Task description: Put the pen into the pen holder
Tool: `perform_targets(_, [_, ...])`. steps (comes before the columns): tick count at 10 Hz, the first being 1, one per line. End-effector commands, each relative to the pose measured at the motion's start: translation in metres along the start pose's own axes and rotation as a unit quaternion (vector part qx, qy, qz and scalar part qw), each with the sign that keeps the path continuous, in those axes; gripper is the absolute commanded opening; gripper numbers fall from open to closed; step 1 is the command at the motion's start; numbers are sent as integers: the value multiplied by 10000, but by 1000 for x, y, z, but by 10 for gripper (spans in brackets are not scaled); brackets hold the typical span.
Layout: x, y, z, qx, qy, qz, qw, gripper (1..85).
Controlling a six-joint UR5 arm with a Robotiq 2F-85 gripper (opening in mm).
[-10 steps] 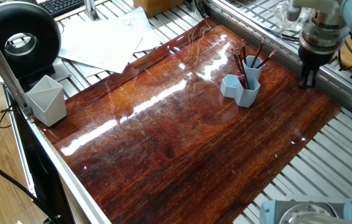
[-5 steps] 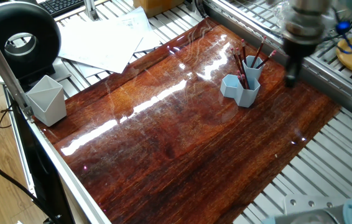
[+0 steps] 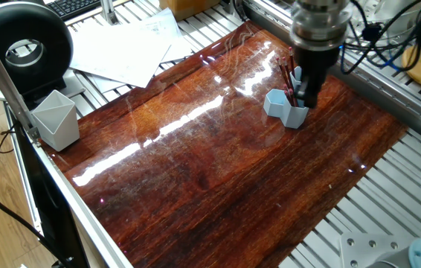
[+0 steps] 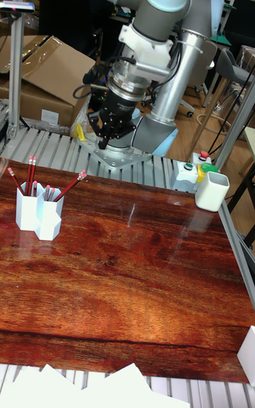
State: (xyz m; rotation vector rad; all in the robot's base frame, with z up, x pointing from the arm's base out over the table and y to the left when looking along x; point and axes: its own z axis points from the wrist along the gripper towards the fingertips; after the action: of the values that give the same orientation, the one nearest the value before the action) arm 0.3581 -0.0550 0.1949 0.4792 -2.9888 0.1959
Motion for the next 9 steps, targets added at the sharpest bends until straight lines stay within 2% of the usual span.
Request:
perform_targets(1, [-33, 14, -1, -173, -520, -307, 9980, 10])
perform_targets(2, [-46, 18, -3, -256, -780, -320, 9961, 10])
perform_targets(3, [-47, 27, -4, -422, -810, -233, 9955, 10])
perform_targets(4, [-33, 34, -2, -589, -528, -9, 9969, 10])
perform_targets(5, [-49, 50, -16, -723, -164, 287, 9968, 10])
perform_targets(6, [-76, 65, -24, -722, -15, 596, 9956, 10])
perform_targets(7, [-93, 80, -29, -760, 35, 896, 9931, 10])
perform_targets(8, [-100, 83, -33, -736, 16, 1128, 9909, 10])
perform_targets(9, [-95, 63, -31, -384, 41, 1130, 9928, 10])
